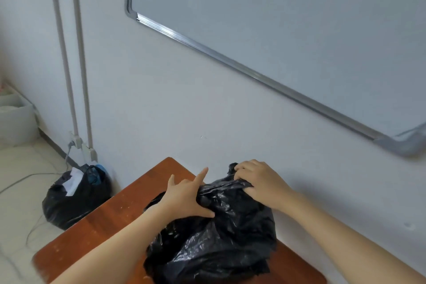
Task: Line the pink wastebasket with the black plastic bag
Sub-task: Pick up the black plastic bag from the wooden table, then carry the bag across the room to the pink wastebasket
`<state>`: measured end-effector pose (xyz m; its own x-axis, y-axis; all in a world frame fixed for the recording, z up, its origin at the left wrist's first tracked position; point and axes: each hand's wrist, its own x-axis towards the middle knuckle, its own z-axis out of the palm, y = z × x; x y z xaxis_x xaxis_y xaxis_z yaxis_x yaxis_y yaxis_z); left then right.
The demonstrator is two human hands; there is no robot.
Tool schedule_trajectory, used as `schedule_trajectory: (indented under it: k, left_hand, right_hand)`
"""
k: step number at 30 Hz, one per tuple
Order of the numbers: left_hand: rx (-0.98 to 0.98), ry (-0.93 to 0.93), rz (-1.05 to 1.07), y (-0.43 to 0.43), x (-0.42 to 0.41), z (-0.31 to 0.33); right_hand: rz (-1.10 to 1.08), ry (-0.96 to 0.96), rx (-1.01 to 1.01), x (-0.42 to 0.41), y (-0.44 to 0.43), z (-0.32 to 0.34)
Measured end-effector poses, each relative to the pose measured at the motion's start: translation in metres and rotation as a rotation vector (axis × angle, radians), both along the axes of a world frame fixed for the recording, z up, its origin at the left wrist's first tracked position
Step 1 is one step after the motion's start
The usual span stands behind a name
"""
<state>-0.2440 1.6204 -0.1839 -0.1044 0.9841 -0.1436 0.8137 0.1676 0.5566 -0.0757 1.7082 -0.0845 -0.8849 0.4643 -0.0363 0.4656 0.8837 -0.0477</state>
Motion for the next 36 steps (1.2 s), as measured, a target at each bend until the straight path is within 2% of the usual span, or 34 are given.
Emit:
schedule_trajectory:
  k: [5, 7, 12, 16, 18, 21, 28, 36]
  left_hand:
    - [0.116, -0.161, 0.161, -0.058, 0.001, 0.022]
    - [0.142, -0.158, 0.248, -0.093, 0.003, 0.036]
    - [0.164, -0.025, 0.564, -0.215, 0.018, 0.061]
    - [0.151, 0.058, 0.827, -0.327, 0.052, 0.064]
    - [0.094, 0.128, 0.932, -0.373, 0.069, 0.065]
    - [0.038, 0.24, 1.055, -0.425, 0.083, 0.068]
    - [0.006, 0.42, 1.158, -0.505, 0.08, 0.067]
    - [0.034, 0.447, 1.199, -0.61, 0.019, 0.068]
  right_hand:
    - [0.019, 0.063, -0.05, 0.01, -0.02, 0.016]
    - [0.063, 0.11, -0.093, 0.007, -0.033, 0.017]
    - [0.293, 0.207, -0.311, -0.019, -0.092, 0.011]
    - [0.568, 0.244, -0.389, -0.038, -0.169, -0.003]
    - [0.702, 0.255, -0.378, -0.043, -0.206, -0.013]
    - [0.837, 0.258, -0.248, -0.053, -0.252, -0.021]
    - [0.92, 0.259, -0.17, -0.089, -0.332, -0.019]
    - [0.943, 0.287, -0.119, -0.165, -0.439, -0.011]
